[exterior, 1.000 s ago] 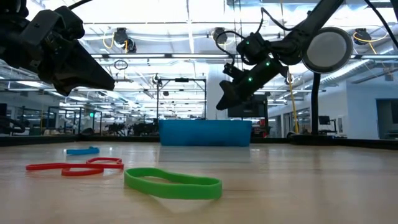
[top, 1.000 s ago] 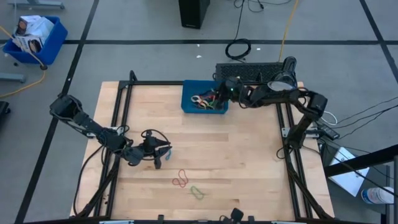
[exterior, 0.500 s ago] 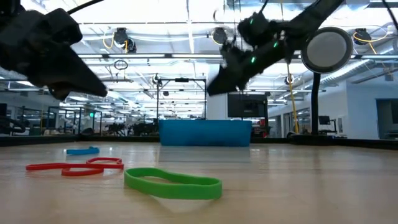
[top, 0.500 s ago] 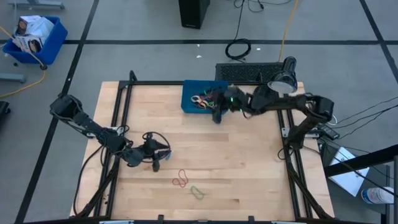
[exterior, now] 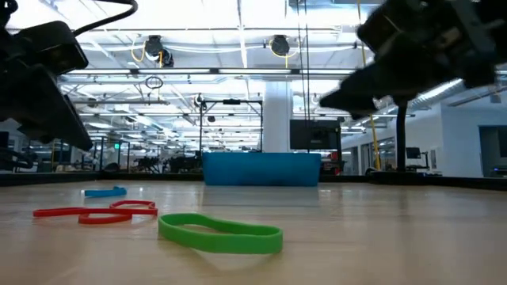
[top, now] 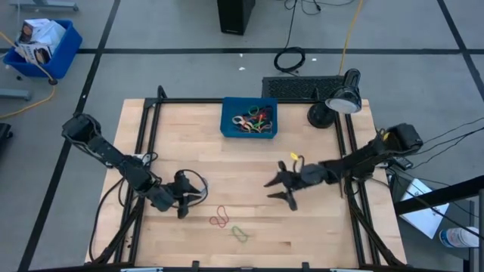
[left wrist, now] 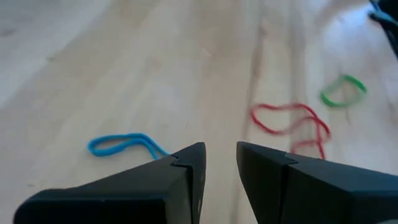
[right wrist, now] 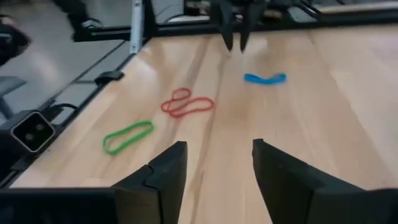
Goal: Pick and place rubber bands into bin
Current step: Put the blue rubber band into the blue bin
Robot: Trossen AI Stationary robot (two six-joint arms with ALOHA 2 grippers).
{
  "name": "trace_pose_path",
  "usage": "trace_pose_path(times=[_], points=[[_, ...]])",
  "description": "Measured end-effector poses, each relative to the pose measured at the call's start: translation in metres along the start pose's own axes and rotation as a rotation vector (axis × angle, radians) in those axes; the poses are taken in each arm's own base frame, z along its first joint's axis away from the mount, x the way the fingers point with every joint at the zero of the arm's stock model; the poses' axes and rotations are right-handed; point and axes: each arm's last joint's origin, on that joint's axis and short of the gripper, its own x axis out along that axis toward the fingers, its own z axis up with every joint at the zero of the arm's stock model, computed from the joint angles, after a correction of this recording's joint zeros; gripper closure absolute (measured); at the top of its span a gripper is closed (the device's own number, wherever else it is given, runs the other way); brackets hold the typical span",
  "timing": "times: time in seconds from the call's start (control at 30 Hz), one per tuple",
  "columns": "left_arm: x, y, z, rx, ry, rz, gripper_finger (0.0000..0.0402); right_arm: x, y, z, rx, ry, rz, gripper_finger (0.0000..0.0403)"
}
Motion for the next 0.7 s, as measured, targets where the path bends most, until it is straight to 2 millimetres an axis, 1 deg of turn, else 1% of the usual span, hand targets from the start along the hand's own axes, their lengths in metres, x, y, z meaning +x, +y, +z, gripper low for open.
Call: trace_pose_path(times=[0.1,0.17,0.27,0.4,0.5,0.6,0.7], points=[[0.002,0.003,0.003,-0.039,-0.019,0.029,0.0304,-0.010,0.010,-0.016,0.038,-0.016,-0.062,0.0240],[0.004,0.005,0.005,-0.024,0.003,0.017,0.0300,-0.016,0.014,-0.025,0.044,-0.025,-0.104,0.0246],[0.005,0.007,0.006,0.015,0.019,0.010,0.0271,-0.025,0.014,-0.034,0.040,-0.048,-0.174,0.0253],[0.012,0.009,-0.002,0.128,0.061,0.050,0.0206,-0.031,0.013,-0.037,0.049,-0.090,-0.195,0.0259],[0.022,0.008,-0.008,0.159,0.093,0.093,0.0167,-0.033,0.012,-0.038,0.050,-0.096,-0.192,0.0259],[0.032,0.003,-0.008,0.120,0.073,0.171,0.0151,-0.033,0.012,-0.039,0.050,-0.094,-0.192,0.0259],[0.043,-0.004,-0.008,0.105,0.101,0.243,0.0157,-0.033,0.012,-0.039,0.047,-0.097,-0.191,0.0259]])
